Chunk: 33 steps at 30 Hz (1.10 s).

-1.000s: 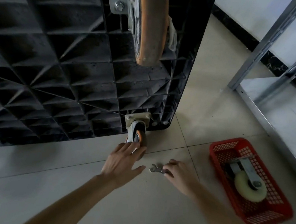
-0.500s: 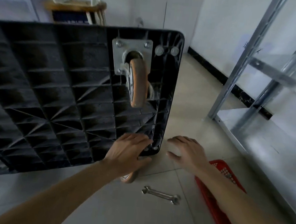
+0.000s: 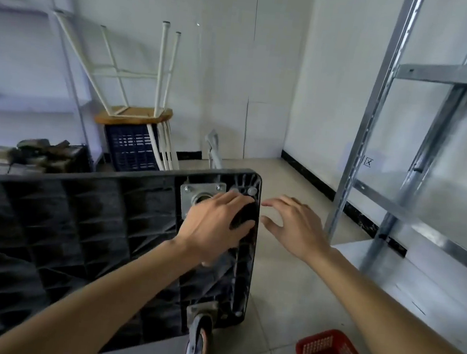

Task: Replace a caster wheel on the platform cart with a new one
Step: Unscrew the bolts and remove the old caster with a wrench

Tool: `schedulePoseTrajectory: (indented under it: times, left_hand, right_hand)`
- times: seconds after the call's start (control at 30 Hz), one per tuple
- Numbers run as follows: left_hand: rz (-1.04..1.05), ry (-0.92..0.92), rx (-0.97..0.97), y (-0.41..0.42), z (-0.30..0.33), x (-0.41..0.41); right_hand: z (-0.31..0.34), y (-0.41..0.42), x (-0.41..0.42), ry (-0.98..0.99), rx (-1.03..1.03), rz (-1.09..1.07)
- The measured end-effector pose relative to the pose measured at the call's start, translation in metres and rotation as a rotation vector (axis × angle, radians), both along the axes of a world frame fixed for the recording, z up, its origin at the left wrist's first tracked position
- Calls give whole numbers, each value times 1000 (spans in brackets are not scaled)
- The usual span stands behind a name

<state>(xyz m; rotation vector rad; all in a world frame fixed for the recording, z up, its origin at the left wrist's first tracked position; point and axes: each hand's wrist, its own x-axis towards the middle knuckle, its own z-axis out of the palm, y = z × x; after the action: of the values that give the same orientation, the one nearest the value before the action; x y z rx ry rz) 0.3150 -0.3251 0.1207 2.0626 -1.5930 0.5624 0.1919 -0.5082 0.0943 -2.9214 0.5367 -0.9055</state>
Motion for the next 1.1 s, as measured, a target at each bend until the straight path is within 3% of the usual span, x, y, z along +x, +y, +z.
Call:
schedulePoseTrajectory:
  times: [0.3, 0.87, 1.1]
  left_hand:
    - [241, -45, 100, 19, 22, 95]
    - [197, -3, 34, -23, 4, 127]
    - [172, 134, 289, -37, 30, 136]
  right_hand:
    - [13, 28, 71, -96, 46, 65]
    - [-21, 19, 128, -397, -37, 59]
    - [-19, 23, 127, -369, 35, 94]
